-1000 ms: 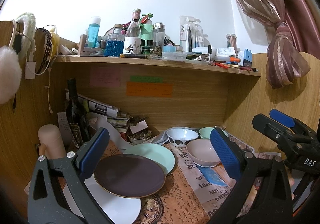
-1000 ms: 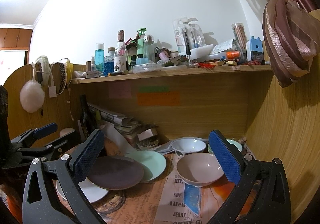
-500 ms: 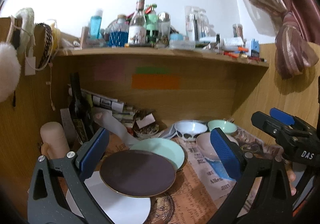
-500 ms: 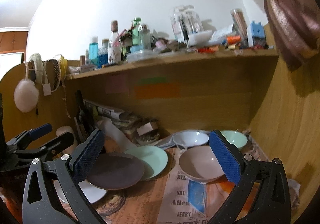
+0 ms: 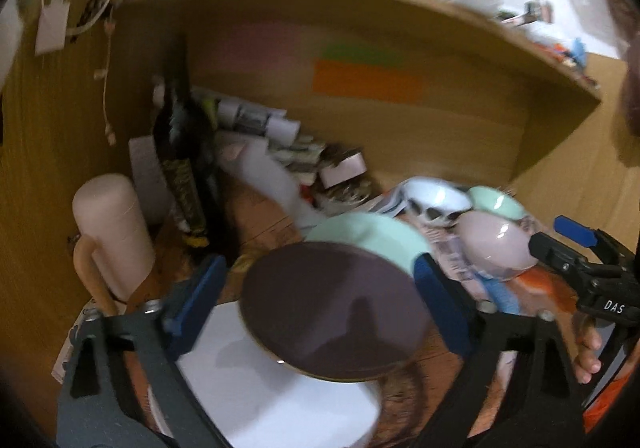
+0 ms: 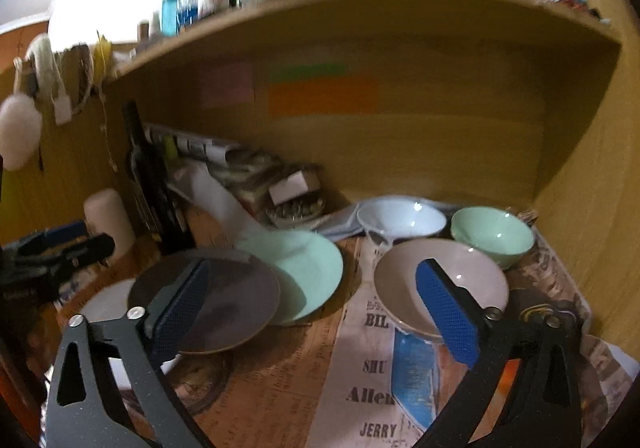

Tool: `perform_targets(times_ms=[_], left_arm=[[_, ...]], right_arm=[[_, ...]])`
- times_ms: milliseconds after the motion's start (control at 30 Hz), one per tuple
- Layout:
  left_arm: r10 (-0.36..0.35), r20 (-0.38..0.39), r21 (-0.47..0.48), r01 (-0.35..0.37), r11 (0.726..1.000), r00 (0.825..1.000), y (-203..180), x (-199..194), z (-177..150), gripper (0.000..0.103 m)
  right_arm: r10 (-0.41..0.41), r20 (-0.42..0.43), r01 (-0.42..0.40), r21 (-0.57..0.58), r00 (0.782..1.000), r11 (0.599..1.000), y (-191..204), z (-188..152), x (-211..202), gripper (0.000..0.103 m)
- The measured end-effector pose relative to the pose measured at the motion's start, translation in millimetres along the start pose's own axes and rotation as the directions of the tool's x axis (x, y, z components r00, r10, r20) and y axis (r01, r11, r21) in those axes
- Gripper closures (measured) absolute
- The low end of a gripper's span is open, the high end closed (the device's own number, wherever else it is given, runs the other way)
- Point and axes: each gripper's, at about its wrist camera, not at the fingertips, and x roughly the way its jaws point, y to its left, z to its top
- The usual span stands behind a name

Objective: Organize plates and bowls
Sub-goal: 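Lower both grippers onto the dark brown plate rim and close them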

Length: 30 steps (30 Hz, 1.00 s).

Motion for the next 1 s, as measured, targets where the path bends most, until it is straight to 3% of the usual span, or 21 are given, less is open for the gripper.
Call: perform_targets(times_ms=[100,233,333,467,600,700,833,1000], left_arm=[[0.01,-0.05,-0.012,-0.011,1.0,0.999,14.8,16.2,-0.3,0.02],[0.022,-0.127,-0.024,-0.025,0.999,0.992,33.3,39.1,-4.7,0.036],[0.021,-0.177,-0.033,-0.027,0.999,0.984,43.4,53.9,-9.5,0.041],[0.018,-0.229,-0.026,-0.024,0.999,0.973,51.9,67.4,-15.0,0.055],[0.008,-0.252,-0.028,-0.015,1.0,0.968,57.3,74.9,-18.2,0.056],[-0.004,-0.275,-0.037,-0.006,0.999,0.962,61.3,81.1,-19.8,0.064],[-0.028,-0.295,-0.062,0.01,0.998,0.955,66.8,84.8,-21.2,0.069],[-0.053,-0.321,-0.082,0.028,0.996,0.946,67.9,89.0,-21.6,0.073]], right_arm=[[0.017,-0.056,-0.018,-0.004,0.998,1.0,1.2,-3.4,18.7,0.014],[0.052,-0.121,-0.054,-0.016,0.991,0.998,6.1,-7.0,39.5,0.032],[0.077,-0.16,-0.081,-0.021,0.984,0.996,9.9,-9.1,55.1,0.039],[0.125,-0.232,-0.129,-0.002,0.965,0.992,11.8,-12.3,79.2,0.053],[0.159,-0.293,-0.158,0.027,0.943,0.987,11.7,-16.7,100.4,0.057],[0.173,-0.333,-0.169,0.042,0.927,0.985,11.9,-19.4,112.9,0.068],[0.202,-0.386,-0.189,0.071,0.9,0.979,12.4,-23.8,129.5,0.072],[0.215,-0.42,-0.193,0.094,0.882,0.977,12.0,-27.7,139.7,0.075]])
